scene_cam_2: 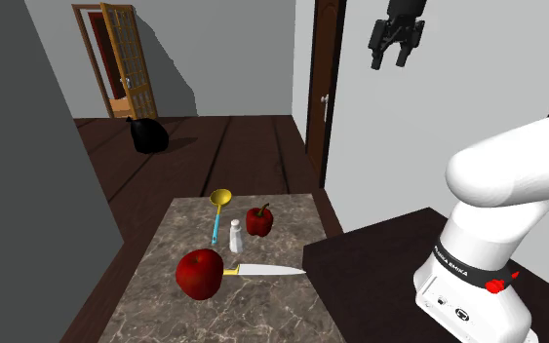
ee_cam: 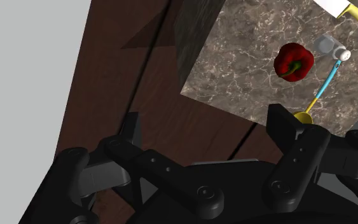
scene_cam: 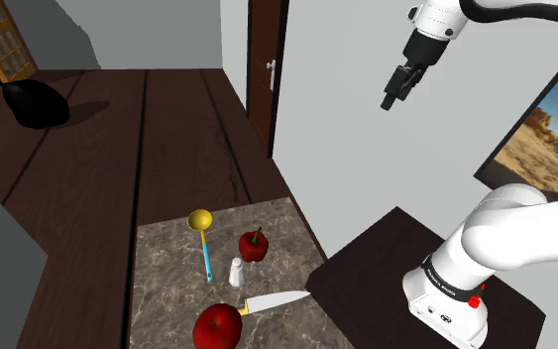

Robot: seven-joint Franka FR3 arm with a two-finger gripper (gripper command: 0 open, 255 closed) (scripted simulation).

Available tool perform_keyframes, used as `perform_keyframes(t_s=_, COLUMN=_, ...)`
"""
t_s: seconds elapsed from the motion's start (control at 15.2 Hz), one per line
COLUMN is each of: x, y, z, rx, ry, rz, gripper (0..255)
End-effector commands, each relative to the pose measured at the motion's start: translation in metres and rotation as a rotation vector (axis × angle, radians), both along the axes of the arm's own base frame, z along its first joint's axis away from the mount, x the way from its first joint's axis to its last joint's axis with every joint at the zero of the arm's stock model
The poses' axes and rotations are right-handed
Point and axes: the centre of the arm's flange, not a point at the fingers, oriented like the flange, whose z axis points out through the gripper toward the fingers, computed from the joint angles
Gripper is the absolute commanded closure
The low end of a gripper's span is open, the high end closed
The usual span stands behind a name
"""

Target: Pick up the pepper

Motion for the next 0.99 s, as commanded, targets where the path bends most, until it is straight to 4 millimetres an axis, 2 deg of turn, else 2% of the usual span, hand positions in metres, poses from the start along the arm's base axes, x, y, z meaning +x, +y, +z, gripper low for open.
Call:
perform_keyframes(t_s=0.0, x=0.0, y=0.0, z=0.0, rx=0.0, ry=0.0, rz=0.0, gripper=0)
perform_keyframes(t_s=0.46, x=0.057, y=0.025, z=-0.072, rx=0.057, ry=0.073, rz=0.078, gripper=0)
perform_keyframes(t_s=0.92, x=0.106, y=0.059, z=-0.146, rx=0.115, ry=0.145, rz=0.156, gripper=0)
